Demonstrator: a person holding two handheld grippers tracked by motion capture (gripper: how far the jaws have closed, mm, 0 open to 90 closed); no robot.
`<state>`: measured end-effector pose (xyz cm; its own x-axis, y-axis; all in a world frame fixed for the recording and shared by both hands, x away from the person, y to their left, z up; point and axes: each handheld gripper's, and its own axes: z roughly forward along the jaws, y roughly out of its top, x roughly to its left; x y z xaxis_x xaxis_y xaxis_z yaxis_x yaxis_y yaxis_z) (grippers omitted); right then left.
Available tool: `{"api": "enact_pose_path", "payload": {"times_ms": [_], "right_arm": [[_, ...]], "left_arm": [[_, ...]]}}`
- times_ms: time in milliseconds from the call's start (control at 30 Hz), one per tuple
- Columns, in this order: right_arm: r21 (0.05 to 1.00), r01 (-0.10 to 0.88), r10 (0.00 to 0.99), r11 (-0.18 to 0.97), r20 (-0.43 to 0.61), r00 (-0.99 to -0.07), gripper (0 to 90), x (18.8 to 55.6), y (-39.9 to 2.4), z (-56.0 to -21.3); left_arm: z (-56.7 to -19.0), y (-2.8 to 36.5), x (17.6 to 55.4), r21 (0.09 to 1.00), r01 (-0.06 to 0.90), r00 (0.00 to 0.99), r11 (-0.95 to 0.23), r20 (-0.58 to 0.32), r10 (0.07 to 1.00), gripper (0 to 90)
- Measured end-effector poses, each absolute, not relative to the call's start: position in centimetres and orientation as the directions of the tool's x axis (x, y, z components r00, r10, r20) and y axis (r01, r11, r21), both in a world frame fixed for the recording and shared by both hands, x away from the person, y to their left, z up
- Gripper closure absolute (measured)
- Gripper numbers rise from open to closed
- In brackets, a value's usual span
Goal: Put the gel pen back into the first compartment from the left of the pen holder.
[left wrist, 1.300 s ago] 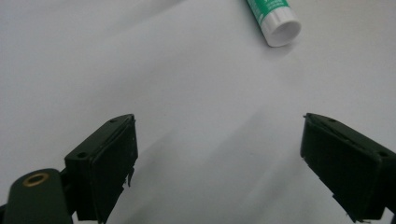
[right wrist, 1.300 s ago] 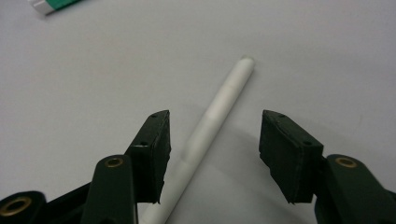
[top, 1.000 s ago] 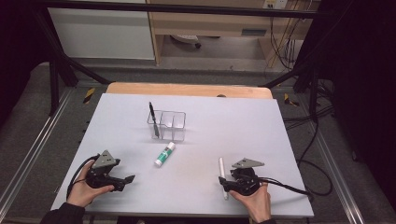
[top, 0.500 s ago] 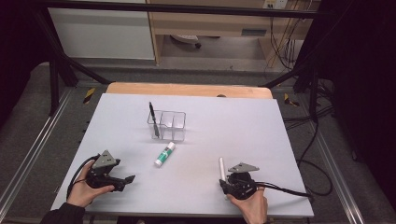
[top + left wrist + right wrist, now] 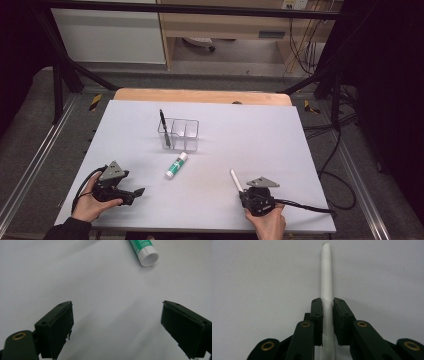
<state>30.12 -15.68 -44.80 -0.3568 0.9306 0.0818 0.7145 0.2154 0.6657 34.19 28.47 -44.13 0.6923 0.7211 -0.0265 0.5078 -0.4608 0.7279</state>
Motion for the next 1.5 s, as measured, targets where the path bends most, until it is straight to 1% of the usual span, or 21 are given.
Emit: {"api": "enact_pose_path", "payload": {"times_ms": [133,233,333,633,733,867,1033,1133,1167,1333,1500], "right_arm": [[0.664,0.726,0.938,0.179,0.107,-0.330,79.3,30.1,-15.7,-44.8],[0.664,0.727,0.937,0.177,0.112,-0.330,79.3,30.2,-16.0,-44.7],[0.672,0.716,0.930,0.189,0.113,-0.351,79.4,30.3,-16.5,-44.5],[0.707,0.658,0.867,0.258,0.130,-0.481,79.3,31.7,-17.8,-42.7],[0.721,0.634,0.834,0.280,0.144,-0.533,79.3,32.5,-17.9,-42.2],[0.747,0.574,0.774,0.337,0.128,-0.620,79.3,33.6,-17.9,-41.7],[0.756,0.519,0.703,0.400,0.110,-0.703,79.3,35.2,-17.7,-41.2],[0.764,0.484,0.667,0.427,0.095,-0.739,79.3,35.8,-17.5,-41.0],[0.759,0.486,0.659,0.433,0.102,-0.745,79.3,35.9,-17.5,-41.0],[0.756,0.464,0.618,0.462,0.100,-0.780,79.2,36.6,-17.3,-40.9],[0.748,0.445,0.586,0.492,0.094,-0.805,79.3,36.9,-17.2,-40.5]], "left_arm": [[-44.1,28.5,34.2,0.730,0.506,0.692,-0.459,-0.026,0.722,10.8],[-44.0,28.5,34.2,0.732,0.506,0.692,-0.457,-0.028,0.722,10.8],[-44.0,28.4,34.2,0.731,0.503,0.695,-0.461,-0.026,0.719,10.8],[-43.6,27.9,34.1,0.739,0.484,0.708,-0.469,-0.016,0.706,10.8],[-43.4,27.5,34.1,0.740,0.476,0.715,-0.475,-0.011,0.700,10.3],[-43.2,26.8,34.2,0.738,0.466,0.725,-0.487,-0.004,0.689,8.6],[-43.0,25.7,34.2,0.733,0.451,0.746,-0.510,0.005,0.666,6.5],[-42.8,24.8,34.2,0.730,0.441,0.759,-0.522,0.008,0.652,5.9],[-42.8,24.5,34.2,0.727,0.436,0.764,-0.530,0.013,0.645,5.9],[-42.1,22.9,34.3,0.722,0.395,0.787,-0.568,0.053,0.614,5.9],[-41.2,21.1,34.4,0.712,0.331,0.820,-0.620,0.108,0.563,6.0]]}}
